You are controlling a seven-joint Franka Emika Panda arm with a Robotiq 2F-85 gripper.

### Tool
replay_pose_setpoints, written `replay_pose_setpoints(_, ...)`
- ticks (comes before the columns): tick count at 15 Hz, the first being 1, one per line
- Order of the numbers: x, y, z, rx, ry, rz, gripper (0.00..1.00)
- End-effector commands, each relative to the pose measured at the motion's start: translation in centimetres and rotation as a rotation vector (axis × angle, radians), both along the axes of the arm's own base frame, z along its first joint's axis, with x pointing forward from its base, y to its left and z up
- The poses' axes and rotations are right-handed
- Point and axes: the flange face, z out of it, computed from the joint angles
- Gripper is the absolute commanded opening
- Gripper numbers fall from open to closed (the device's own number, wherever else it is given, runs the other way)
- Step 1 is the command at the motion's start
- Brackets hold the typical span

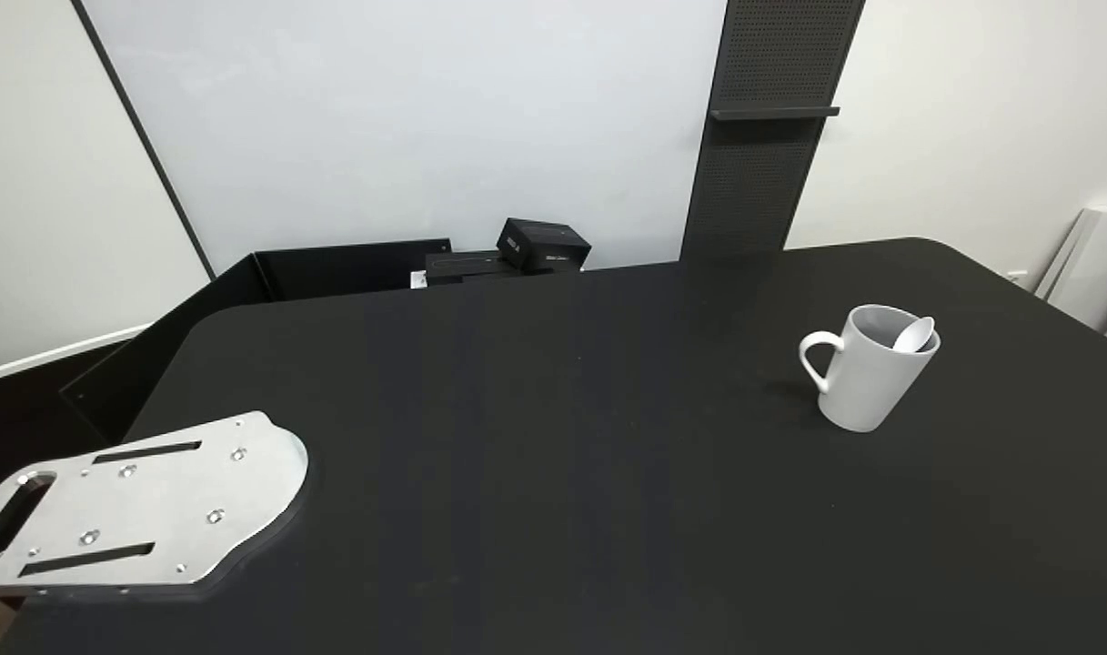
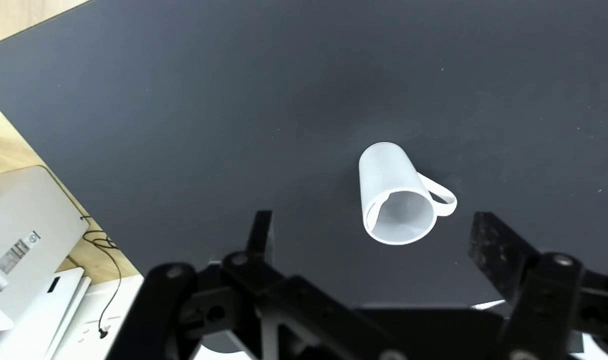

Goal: Put the spoon in the mug on the table

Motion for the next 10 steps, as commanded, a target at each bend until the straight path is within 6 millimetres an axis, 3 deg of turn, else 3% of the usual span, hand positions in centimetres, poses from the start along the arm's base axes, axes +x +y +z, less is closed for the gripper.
replay_pose_setpoints(1,-0.3,-2.5,-2.7,0.043,-0.013,-0.084,1.0)
replay_pose_setpoints(2,1.0,-3.3,-2.4,0.048,-0.01,-0.099,1.0)
replay_pose_setpoints(10,3.1,-6.6,-6.3,0.033,-0.018,-0.163,1.0)
